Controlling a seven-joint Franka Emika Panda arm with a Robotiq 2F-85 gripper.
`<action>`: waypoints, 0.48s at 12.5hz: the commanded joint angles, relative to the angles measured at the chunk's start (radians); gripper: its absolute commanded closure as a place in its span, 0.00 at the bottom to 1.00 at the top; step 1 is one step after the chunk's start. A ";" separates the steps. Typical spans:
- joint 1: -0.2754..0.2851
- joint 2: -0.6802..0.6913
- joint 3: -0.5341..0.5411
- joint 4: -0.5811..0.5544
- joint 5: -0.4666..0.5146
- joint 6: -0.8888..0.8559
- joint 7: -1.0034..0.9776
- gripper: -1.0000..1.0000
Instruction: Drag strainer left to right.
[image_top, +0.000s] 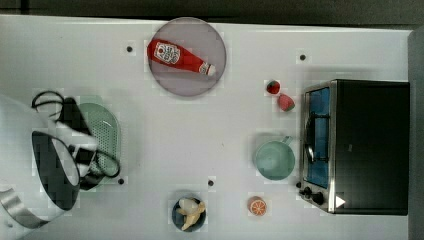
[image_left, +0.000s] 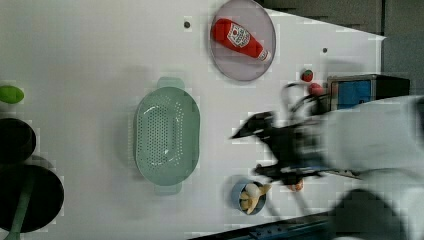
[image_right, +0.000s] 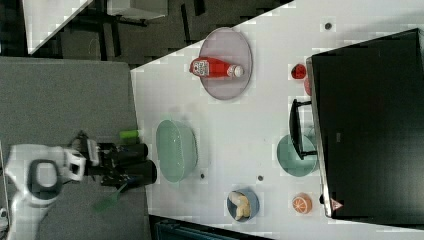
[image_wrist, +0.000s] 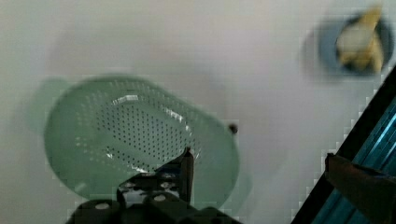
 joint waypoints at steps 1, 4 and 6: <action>-0.021 0.026 0.027 -0.018 -0.008 0.119 0.358 0.00; -0.019 0.139 0.033 -0.096 -0.035 0.320 0.371 0.00; -0.018 0.202 0.027 -0.158 -0.058 0.479 0.371 0.00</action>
